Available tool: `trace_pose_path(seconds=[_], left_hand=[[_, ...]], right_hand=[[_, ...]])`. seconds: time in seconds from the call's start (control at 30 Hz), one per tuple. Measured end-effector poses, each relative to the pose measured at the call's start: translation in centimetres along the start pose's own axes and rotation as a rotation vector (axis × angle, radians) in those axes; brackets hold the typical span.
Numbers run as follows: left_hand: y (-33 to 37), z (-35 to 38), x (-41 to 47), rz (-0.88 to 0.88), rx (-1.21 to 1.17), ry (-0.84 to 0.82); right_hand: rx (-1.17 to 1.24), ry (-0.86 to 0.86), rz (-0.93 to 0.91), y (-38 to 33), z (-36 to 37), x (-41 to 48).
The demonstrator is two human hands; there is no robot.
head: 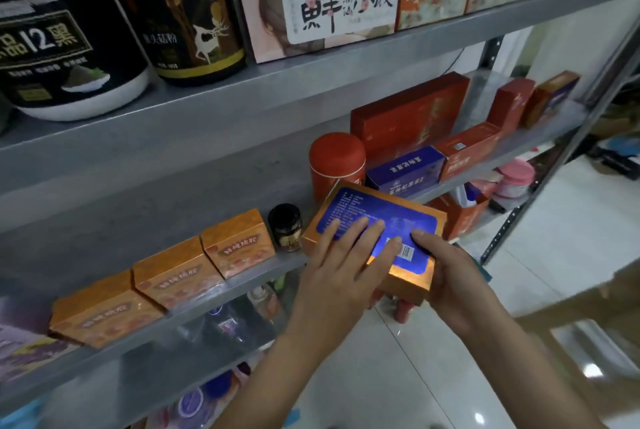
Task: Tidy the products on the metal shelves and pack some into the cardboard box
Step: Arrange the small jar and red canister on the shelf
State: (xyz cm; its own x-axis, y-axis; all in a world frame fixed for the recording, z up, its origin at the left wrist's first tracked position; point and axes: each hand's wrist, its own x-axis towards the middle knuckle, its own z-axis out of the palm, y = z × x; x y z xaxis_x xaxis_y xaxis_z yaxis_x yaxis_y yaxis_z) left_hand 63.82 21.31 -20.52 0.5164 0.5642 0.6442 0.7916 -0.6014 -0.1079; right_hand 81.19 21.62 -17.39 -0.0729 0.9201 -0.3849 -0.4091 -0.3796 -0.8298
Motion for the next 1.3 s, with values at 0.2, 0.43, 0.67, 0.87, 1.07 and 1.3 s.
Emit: trace_pose_path(seconds=[0.2,0.43,0.67,0.87,1.07,1.3], left_hand=[[1.6,0.0,2.7,0.087,-0.136,0.283],[7.7,-0.6,6.4,0.202,-0.180,0.206],[19.4,1.2,7.3,-0.083,-0.082,-0.163],[26.6,0.7,9.3,-0.240,-0.194,-0.033],[28.5,0.1,8.7,-0.724,-1.024,0.017],[25.7,-0.9,8.8,-0.922,-1.835,-0.226]], right_hand=[[-0.018,-0.055,0.034,-2.7,-3.5,-2.8],[-0.082,-0.052,0.021,-6.1,-10.2,-6.0],[-0.067,0.285,-0.295,-6.7,-15.5,-10.6],[-0.045,0.227,-0.320,-5.8,-17.6,-15.7],[-0.268,0.216,-0.427,-6.3,-21.4,-19.1],[-0.480,-0.006,-0.463,-10.4,-27.5,-16.1]])
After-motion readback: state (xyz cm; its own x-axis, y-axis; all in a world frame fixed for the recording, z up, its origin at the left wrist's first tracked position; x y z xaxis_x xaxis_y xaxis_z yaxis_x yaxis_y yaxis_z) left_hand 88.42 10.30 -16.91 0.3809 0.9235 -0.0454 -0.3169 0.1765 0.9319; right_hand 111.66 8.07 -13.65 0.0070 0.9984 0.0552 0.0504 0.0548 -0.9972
